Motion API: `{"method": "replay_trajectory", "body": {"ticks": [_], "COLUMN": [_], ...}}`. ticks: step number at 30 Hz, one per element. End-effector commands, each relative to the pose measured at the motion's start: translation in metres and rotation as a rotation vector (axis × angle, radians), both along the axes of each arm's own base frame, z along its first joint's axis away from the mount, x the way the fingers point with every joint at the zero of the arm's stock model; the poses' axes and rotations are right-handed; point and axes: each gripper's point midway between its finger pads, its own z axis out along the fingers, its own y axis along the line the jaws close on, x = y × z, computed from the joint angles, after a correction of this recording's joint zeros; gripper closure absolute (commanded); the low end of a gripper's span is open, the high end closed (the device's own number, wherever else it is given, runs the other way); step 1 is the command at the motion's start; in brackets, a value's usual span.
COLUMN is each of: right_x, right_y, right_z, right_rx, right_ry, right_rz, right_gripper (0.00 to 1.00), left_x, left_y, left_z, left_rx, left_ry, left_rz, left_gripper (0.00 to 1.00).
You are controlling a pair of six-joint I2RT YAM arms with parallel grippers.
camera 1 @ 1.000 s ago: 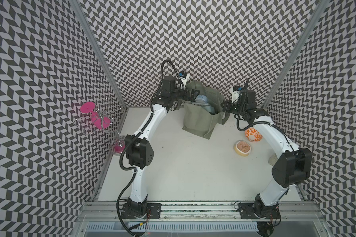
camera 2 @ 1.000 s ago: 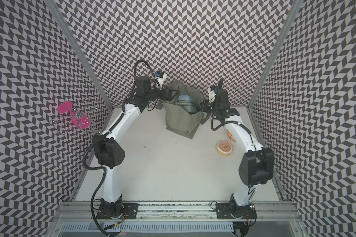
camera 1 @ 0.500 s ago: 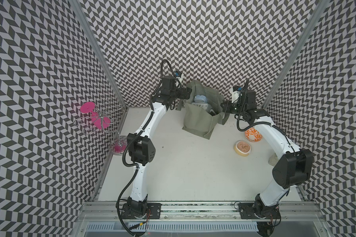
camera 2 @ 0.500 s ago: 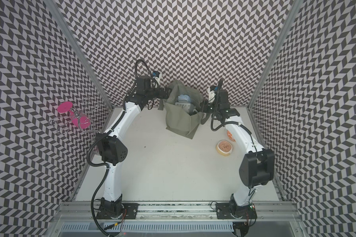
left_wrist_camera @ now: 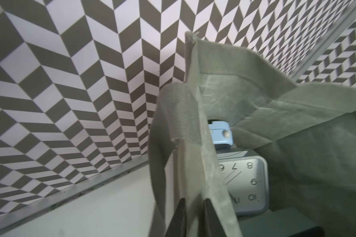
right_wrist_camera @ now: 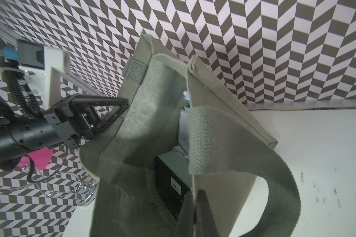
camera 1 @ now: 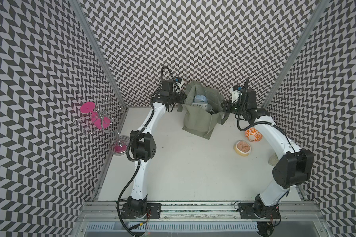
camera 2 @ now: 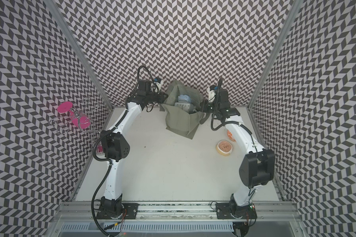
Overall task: Put the alarm clock into the canvas bag
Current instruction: Adjust the canvas bag at the center of the board.
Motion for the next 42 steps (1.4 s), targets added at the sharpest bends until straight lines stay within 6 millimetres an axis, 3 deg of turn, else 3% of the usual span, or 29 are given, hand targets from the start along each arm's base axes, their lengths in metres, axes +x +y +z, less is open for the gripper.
{"method": "replay_trajectory", "body": {"ticks": [1, 6, 9, 14, 23, 24, 25, 26, 27, 28, 30, 31, 35, 37, 42], "right_x": [0.009, 0.014, 0.019, 0.030, 0.038, 0.038, 0.038, 0.038, 0.036, 0.032, 0.022, 0.013, -0.033, -0.058, -0.112], "right_y": [0.003, 0.003, 0.002, 0.012, 0.020, 0.019, 0.018, 0.016, 0.013, 0.008, -0.006, -0.016, -0.059, -0.077, -0.115], "right_z": [0.107, 0.151, 0.169, 0.160, 0.097, 0.091, 0.087, 0.085, 0.086, 0.088, 0.090, 0.088, 0.065, 0.042, -0.024], "right_rx": [0.037, 0.041, 0.054, 0.073, 0.067, 0.066, 0.064, 0.058, 0.048, 0.032, -0.004, -0.018, -0.029, -0.048, -0.103], "right_ry": [-0.310, -0.415, -0.464, -0.438, -0.309, -0.292, -0.279, -0.266, -0.258, -0.254, -0.253, -0.245, -0.224, -0.189, -0.064], "right_rz": [0.020, 0.017, 0.002, 0.039, 0.071, 0.069, 0.063, 0.053, 0.037, 0.014, -0.039, -0.078, -0.241, -0.298, -0.406], "right_gripper": [1.00, 1.00, 1.00, 1.00, 1.00, 0.97, 0.87, 0.67, 0.46, 0.29, 0.02, 0.01, 0.01, 0.01, 0.01], "left_x": [-0.028, -0.053, -0.062, -0.061, -0.053, -0.053, -0.053, -0.054, -0.056, -0.059, -0.066, -0.070, -0.087, -0.100, -0.154], "left_y": [-0.003, 0.009, 0.018, 0.028, 0.046, 0.046, 0.046, 0.045, 0.045, 0.044, 0.042, 0.043, 0.050, 0.053, 0.065], "left_z": [0.094, 0.168, 0.190, 0.166, 0.103, 0.099, 0.097, 0.098, 0.102, 0.108, 0.123, 0.132, 0.148, 0.147, 0.135], "left_rx": [-0.095, -0.166, -0.180, -0.164, -0.146, -0.144, -0.143, -0.146, -0.150, -0.156, -0.170, -0.173, -0.187, -0.209, -0.340], "left_ry": [-0.171, -0.314, -0.359, -0.300, -0.184, -0.176, -0.173, -0.176, -0.184, -0.199, -0.230, -0.247, -0.283, -0.288, -0.310], "left_rz": [-0.077, -0.053, -0.013, 0.035, 0.108, 0.108, 0.104, 0.099, 0.093, 0.086, 0.060, 0.058, 0.077, 0.086, 0.118], "left_gripper": [1.00, 1.00, 1.00, 1.00, 1.00, 1.00, 1.00, 1.00, 0.95, 0.84, 0.60, 0.48, 0.23, 0.09, 0.01]}}
